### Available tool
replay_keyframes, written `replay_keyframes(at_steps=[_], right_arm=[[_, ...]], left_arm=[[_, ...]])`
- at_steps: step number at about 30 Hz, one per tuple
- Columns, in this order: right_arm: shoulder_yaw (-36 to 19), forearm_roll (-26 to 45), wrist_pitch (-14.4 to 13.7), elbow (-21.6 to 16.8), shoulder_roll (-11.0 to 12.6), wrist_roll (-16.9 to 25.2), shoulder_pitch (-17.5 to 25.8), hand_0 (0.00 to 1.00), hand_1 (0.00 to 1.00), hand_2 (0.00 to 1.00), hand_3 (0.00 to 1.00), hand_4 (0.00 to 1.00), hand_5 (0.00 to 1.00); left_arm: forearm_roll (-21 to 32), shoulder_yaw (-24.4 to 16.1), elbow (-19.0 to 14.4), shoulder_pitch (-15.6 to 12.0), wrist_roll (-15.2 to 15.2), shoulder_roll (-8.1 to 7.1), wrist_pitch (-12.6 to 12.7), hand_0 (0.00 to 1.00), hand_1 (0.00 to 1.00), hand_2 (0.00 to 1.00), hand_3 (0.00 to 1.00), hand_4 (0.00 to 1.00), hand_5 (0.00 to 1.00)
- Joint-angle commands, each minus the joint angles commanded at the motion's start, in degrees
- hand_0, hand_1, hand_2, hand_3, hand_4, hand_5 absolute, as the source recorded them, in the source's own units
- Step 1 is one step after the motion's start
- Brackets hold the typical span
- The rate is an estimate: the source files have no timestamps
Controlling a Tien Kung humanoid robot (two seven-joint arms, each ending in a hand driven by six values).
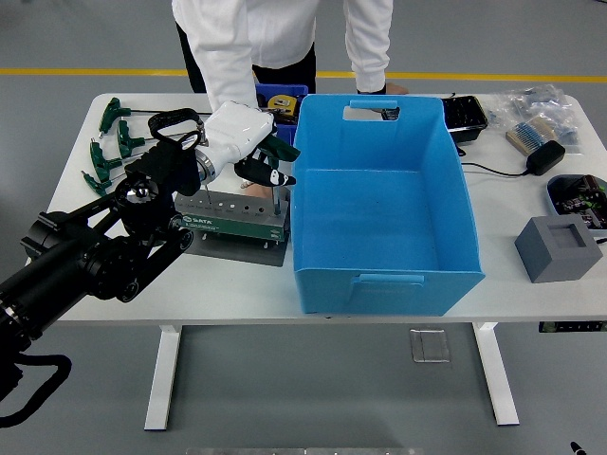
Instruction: Lift tool from toolbox,place it in box,lift tool from toolbox,place it in box
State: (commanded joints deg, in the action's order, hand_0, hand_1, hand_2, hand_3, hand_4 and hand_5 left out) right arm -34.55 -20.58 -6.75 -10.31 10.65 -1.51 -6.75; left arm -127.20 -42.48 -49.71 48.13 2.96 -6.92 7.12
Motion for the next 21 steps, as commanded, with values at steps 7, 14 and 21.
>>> replay_keyframes(at_steps=[7, 14, 21], right_arm=[[-0.4, -0.5, 0.0, 0.0, 0.0, -0.1, -0.1, 0.629, 0.581, 0.71, 0.771, 0.995, 0.946], [-0.5, -0.6, 0.0, 0.0, 0.0, -0.1, -0.2, 0.628, 0.578, 0.706, 0.771, 0.995, 0.944], [-0.7, -0.8, -0.1, 0.0, 0.1, 0.0, -0.3, 0.628, 0.578, 0.706, 0.771, 0.995, 0.944]], left_arm=[[4.0, 1.2, 0.7, 0.0, 0.6, 0.68, 1.4, 0.204, 0.055, 0.126, 0.15, 0.998, 0.666], [4.4, 1.3, 2.4, 0.0, 0.1, 0.96, 3.4, 0.153, 0.002, 0.053, 0.062, 0.998, 0.633], [4.5, 1.4, 2.9, 0.1, -0.3, 0.87, 4.8, 0.14, 0.002, 0.035, 0.042, 0.998, 0.597]])
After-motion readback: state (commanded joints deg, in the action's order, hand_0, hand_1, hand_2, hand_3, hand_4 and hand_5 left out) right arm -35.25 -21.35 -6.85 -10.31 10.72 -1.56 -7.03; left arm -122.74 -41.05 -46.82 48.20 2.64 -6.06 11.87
